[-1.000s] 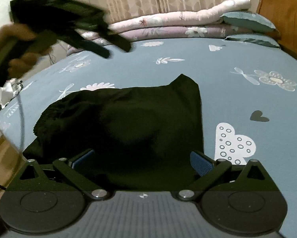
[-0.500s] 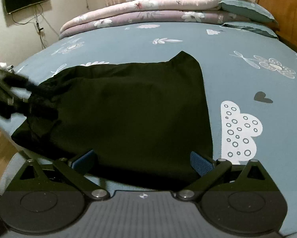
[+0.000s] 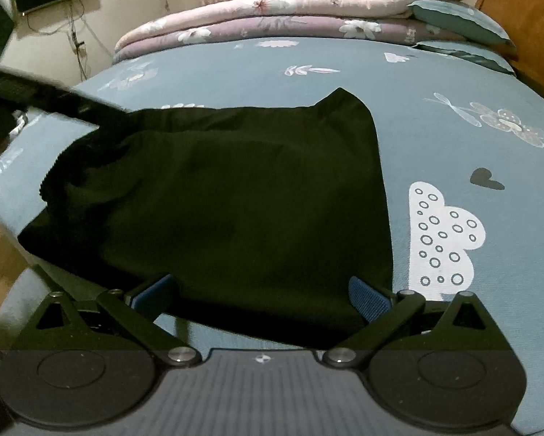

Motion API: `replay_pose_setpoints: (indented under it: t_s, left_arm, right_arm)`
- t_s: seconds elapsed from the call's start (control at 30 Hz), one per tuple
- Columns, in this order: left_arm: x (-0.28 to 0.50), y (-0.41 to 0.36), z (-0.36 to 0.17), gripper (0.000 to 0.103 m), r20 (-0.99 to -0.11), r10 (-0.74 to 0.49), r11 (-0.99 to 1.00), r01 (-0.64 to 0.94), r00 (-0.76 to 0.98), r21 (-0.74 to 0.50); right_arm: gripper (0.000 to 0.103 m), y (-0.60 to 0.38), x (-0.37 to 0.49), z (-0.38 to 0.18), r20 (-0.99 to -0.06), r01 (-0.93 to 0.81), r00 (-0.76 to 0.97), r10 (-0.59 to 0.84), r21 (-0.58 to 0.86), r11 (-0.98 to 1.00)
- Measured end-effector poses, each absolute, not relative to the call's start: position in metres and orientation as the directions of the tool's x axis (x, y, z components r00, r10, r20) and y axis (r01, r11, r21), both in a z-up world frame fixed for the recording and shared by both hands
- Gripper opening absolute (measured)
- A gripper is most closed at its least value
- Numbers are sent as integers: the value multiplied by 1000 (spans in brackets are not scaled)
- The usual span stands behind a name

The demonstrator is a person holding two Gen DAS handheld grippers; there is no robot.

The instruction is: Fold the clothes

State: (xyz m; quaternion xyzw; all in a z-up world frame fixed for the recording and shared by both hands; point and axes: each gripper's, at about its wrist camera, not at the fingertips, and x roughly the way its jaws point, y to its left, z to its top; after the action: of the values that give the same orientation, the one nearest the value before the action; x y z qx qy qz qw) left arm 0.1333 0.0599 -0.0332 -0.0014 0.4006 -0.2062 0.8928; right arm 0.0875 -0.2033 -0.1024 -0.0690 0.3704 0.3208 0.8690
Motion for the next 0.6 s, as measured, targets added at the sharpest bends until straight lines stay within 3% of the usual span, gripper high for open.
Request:
replay_pose_setpoints:
  t_s: [0.23,0.6]
  left_arm:
    - [151,78,-57,84,-739,-361,929,288,569,-232]
    - [132,74,-40,84,-728,-314,943,287,609,-167]
  right_arm:
    - [103,-201,86,-103,-699,-613,517,493,100,784]
    - [103,-201,84,-104,-694,-616,523,495,94,782]
